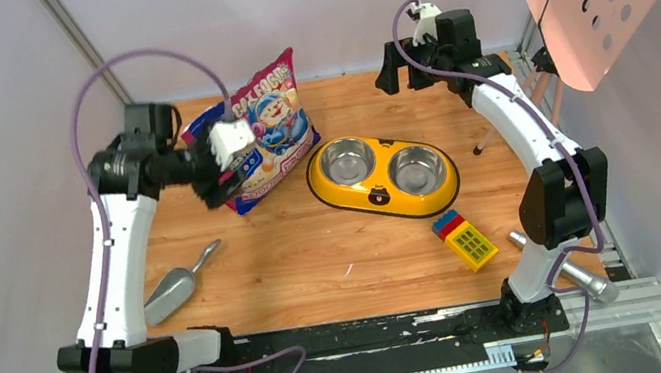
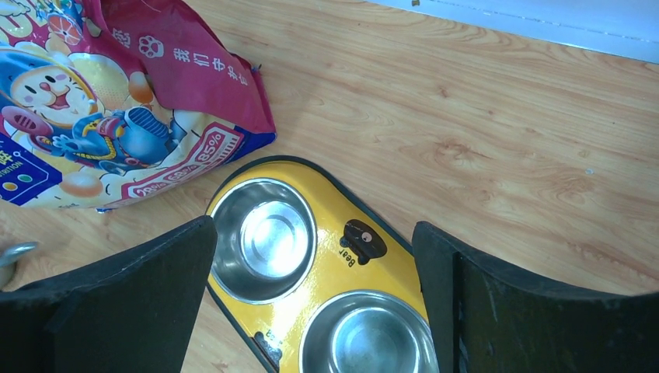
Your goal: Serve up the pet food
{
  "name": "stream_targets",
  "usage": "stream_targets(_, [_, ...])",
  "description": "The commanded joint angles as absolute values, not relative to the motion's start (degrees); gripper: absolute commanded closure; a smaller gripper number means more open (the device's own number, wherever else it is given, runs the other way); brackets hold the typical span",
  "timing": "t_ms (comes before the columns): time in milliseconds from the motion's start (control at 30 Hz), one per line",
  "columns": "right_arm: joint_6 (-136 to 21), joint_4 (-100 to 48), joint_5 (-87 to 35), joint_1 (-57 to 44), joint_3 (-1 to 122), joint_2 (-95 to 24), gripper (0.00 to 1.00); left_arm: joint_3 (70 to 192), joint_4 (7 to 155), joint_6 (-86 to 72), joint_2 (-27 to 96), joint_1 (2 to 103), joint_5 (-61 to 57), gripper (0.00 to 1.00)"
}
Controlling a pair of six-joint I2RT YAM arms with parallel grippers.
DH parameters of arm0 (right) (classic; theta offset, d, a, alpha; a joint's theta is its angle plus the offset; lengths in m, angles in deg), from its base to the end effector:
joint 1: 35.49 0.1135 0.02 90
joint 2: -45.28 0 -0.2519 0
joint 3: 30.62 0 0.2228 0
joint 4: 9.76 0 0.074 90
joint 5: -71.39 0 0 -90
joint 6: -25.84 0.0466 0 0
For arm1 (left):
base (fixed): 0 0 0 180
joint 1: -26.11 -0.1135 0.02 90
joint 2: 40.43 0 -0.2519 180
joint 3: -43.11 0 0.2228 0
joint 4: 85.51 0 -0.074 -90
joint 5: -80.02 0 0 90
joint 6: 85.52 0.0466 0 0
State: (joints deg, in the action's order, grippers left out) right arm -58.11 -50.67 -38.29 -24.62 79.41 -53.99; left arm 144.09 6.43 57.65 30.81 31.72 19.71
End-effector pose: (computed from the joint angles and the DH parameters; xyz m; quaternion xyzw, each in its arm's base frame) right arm 0.3716 0.0873 0.3445 -0.1211 0.8496 0.2188 0.4644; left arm 0.1894 -0.0418 0.3651 0.5173 0.7759 -0.1192 0.3408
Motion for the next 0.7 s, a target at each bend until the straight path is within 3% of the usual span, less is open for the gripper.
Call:
stream_targets(0, [-60.7, -52.5, -39.4, -24.1, 82.3, -50.3, 0.01, 170.1, 6.7, 47.3, 43.4, 38.2, 25.9, 0.18])
stream_targets(133, [-61.7, -52.3, -43.3, -24.1, 79.8, -47.8, 0.03, 185.4, 22.9, 23.2, 57.9, 38.4, 9.6, 0.14])
stream_targets(200, [-60.4, -51.7, -44.2, -24.2, 78.6, -46.5, 0.03, 193.5, 25.0, 19.1, 64.8, 38.4, 4.1, 0.13])
stream_targets(300, [-56.0, -50.1, -44.4, -24.3, 78.0, -44.8, 0.02, 201.6, 20.9, 21.6, 71.7, 38.7, 8.1, 0.13])
stream_targets(533, [-54.7, -49.3, -51.5, -24.3, 74.3, -41.7, 0.04, 184.9, 19.1, 28.4, 66.2, 39.5, 3.3, 0.18])
stream_targets(667, [-55.9, -50.3, -49.3, -22.9, 73.2, -39.4, 0.06, 185.9, 15.2, 25.0, 65.0, 38.6, -0.5, 0.41])
